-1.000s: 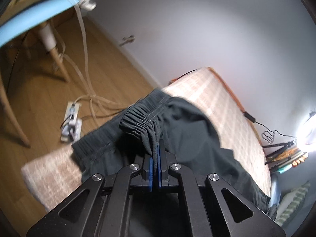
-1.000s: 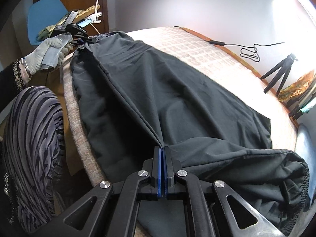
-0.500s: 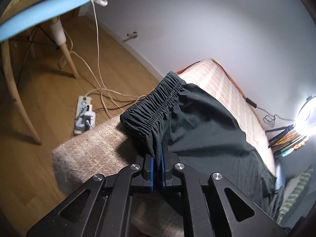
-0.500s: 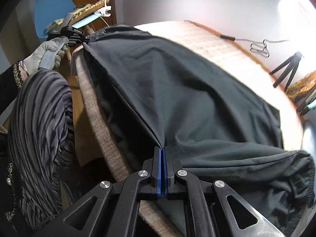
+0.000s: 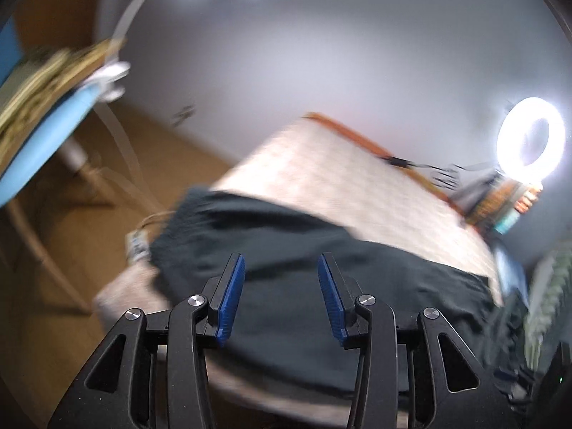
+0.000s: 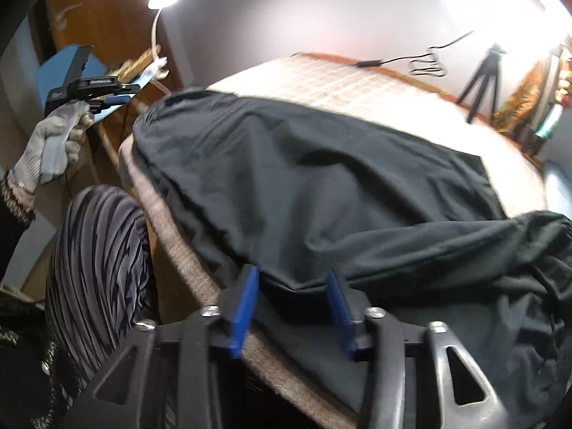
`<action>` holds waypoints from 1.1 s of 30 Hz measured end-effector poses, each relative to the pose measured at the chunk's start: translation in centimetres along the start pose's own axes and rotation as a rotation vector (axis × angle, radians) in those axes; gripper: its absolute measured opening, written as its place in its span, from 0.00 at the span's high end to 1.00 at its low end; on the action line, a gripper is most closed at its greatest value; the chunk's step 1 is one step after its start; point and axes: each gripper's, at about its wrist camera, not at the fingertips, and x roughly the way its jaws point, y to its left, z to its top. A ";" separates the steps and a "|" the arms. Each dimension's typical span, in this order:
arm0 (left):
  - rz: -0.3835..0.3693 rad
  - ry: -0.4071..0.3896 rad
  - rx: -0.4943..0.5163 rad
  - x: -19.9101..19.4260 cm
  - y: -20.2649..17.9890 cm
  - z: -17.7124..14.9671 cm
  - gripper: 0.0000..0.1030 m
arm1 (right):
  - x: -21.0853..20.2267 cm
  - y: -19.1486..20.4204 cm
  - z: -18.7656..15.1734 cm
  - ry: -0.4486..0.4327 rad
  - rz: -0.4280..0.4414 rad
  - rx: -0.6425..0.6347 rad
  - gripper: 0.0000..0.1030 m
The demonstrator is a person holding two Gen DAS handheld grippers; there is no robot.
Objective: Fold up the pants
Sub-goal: 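Open both tools and release the waistband onto the trousers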
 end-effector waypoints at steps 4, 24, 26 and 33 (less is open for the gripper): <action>-0.162 0.046 0.133 1.1 -8.2 0.7 0.52 | -2.8 -3.6 -0.6 -0.054 -0.047 0.138 0.47; -0.564 0.408 0.511 10.8 -37.6 -5.2 0.30 | -11.9 -17.5 -7.3 -0.092 -0.533 0.534 0.20; -0.571 0.436 0.531 11.7 -39.4 -6.5 0.30 | -12.3 -17.9 -7.3 -0.099 -0.558 0.535 0.19; -0.564 0.495 0.590 15.1 -45.1 -9.4 0.30 | -12.4 -19.1 -7.6 -0.113 -0.576 0.545 0.17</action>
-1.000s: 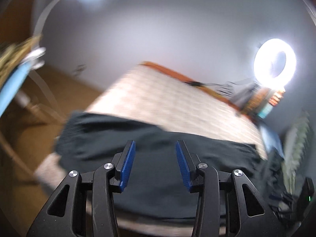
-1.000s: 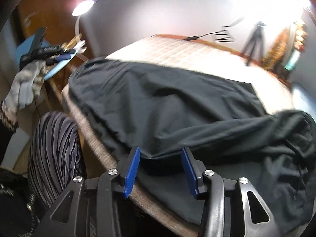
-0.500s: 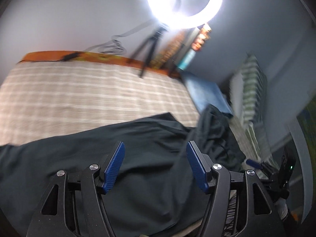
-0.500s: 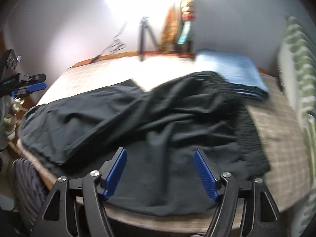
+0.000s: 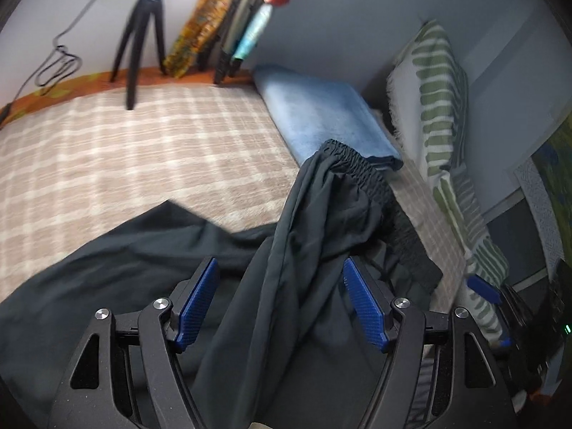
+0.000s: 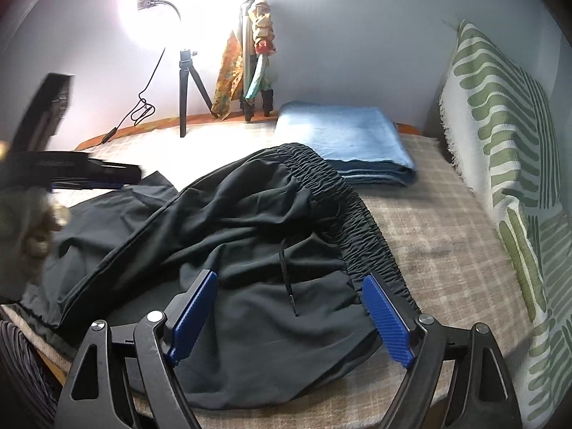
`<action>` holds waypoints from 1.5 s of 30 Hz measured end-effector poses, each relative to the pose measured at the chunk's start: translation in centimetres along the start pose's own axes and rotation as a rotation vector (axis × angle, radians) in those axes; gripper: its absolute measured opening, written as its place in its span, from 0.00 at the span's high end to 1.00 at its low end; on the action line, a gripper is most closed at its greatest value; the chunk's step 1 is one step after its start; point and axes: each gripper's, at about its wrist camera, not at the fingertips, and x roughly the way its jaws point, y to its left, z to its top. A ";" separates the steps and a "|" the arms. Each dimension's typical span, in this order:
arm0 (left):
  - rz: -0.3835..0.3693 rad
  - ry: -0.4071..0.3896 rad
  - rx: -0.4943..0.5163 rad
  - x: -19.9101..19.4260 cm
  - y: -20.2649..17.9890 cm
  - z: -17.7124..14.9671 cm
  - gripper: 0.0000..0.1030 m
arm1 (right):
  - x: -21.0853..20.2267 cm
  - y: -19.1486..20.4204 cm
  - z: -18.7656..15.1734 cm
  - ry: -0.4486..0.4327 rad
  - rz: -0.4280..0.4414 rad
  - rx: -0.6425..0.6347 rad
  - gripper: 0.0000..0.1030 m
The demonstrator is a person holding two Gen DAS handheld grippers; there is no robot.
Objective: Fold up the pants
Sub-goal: 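Open both tools and release the waistband onto the trousers, then grasp the elastic cuff with the left tool and lift it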
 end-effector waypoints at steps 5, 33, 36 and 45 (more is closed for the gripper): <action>0.006 0.050 -0.003 3.9 -0.8 1.3 0.30 | 0.7 -0.7 0.2 -0.002 0.006 0.002 0.17; -0.061 0.018 0.127 6.7 -4.9 1.3 0.96 | 3.2 -9.8 0.0 0.050 0.138 0.269 0.17; -0.083 0.001 0.225 5.6 -7.6 -0.4 0.97 | 3.2 -11.1 0.6 0.042 0.179 0.333 0.17; -0.121 0.036 0.417 5.6 -12.7 -6.1 0.97 | 4.1 -13.3 4.4 0.060 0.380 0.428 0.16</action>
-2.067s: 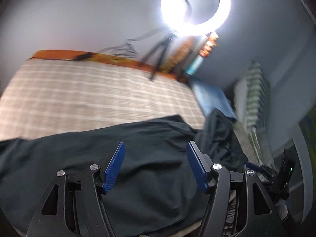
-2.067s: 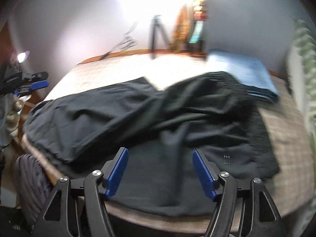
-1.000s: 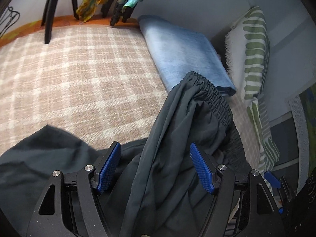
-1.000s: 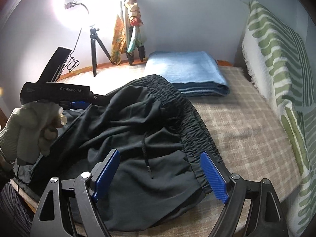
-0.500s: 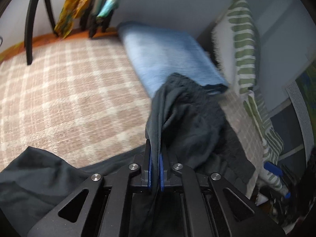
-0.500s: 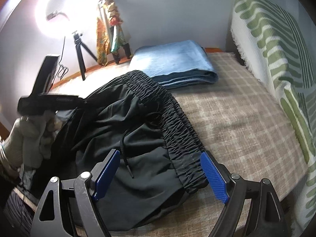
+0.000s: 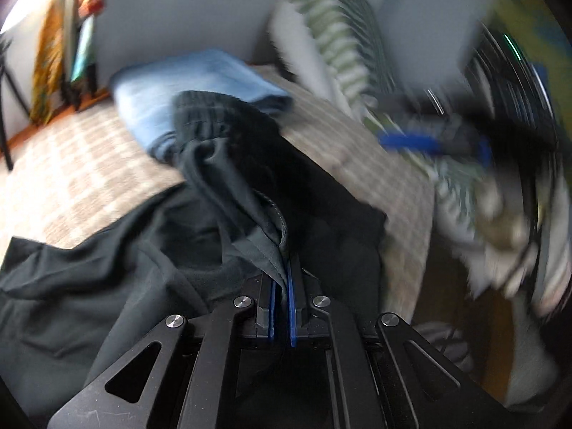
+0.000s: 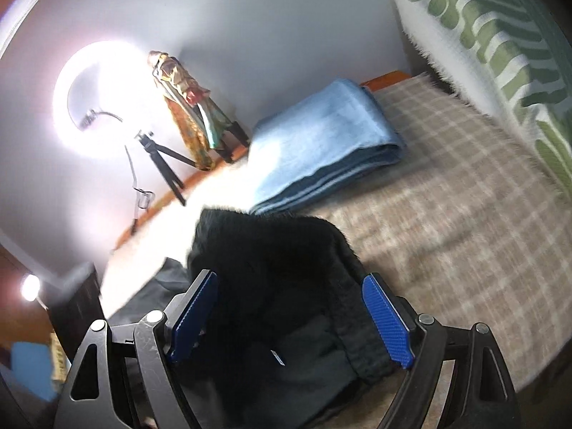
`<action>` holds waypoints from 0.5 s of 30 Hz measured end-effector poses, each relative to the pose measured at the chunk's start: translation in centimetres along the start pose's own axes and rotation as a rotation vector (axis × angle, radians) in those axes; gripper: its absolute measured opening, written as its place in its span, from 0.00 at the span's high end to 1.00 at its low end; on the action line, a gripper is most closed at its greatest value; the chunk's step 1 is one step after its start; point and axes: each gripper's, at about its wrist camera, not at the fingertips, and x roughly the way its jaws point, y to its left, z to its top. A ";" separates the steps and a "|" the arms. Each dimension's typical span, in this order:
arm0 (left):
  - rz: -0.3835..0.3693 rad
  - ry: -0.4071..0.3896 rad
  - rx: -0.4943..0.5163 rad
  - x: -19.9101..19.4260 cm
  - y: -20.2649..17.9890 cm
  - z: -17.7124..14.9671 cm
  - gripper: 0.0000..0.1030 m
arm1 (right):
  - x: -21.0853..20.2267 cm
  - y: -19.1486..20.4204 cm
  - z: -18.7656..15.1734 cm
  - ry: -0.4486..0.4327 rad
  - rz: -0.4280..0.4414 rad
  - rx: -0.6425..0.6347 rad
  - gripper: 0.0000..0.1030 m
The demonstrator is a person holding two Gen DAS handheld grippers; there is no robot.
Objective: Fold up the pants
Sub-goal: 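Grasp the elastic cuff with the left tool and lift it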
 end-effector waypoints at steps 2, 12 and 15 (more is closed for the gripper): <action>0.008 0.013 0.070 0.6 -1.9 -0.9 0.97 | 0.6 -0.2 0.6 0.025 0.011 0.016 0.16; 0.017 0.083 0.239 3.5 -6.4 -3.4 0.97 | 5.7 -3.9 0.4 0.260 0.095 0.160 0.15; 0.027 0.077 0.298 3.5 -7.6 -3.7 0.97 | 5.6 -5.2 0.3 0.269 0.145 0.214 0.14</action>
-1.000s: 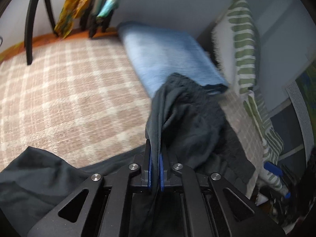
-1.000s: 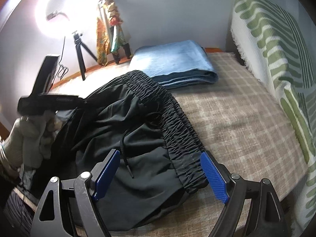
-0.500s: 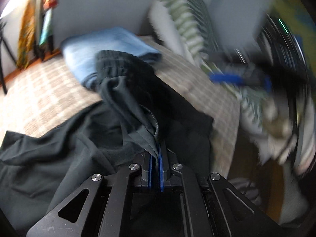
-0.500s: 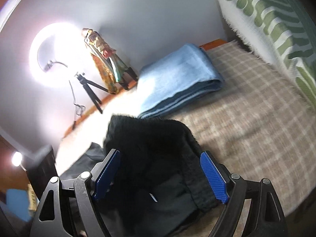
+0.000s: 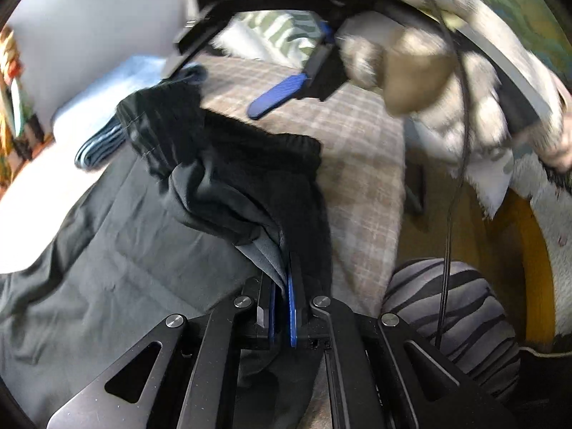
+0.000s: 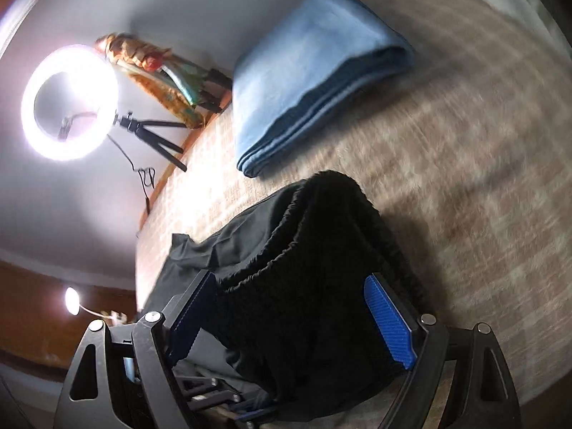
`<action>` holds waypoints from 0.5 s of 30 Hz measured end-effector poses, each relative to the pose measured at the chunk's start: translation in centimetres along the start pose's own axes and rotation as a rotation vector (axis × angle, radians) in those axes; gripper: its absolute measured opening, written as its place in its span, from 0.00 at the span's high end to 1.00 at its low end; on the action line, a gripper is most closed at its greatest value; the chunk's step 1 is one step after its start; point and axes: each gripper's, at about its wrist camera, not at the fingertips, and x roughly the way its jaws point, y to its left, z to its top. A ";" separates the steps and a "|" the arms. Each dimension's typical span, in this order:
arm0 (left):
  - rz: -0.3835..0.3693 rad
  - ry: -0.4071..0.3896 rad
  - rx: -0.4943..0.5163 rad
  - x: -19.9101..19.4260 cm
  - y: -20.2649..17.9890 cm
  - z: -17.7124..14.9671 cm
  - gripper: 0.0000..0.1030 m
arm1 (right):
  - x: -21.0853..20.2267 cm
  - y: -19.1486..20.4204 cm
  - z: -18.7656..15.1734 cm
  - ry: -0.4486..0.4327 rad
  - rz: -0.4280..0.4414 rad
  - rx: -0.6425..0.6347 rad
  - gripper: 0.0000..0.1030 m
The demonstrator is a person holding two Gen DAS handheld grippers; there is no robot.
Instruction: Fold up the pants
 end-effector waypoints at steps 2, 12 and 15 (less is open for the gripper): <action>0.020 0.001 0.059 0.3 -1.2 0.3 0.97 | -0.3 -0.4 0.2 0.014 0.042 0.015 0.14; 0.046 0.043 0.124 1.2 -2.5 -0.2 0.94 | 2.9 2.0 0.6 0.136 -0.082 -0.092 0.32; 0.035 0.060 0.078 0.3 -1.9 -0.6 0.82 | 3.9 2.0 0.4 0.165 -0.136 -0.145 0.77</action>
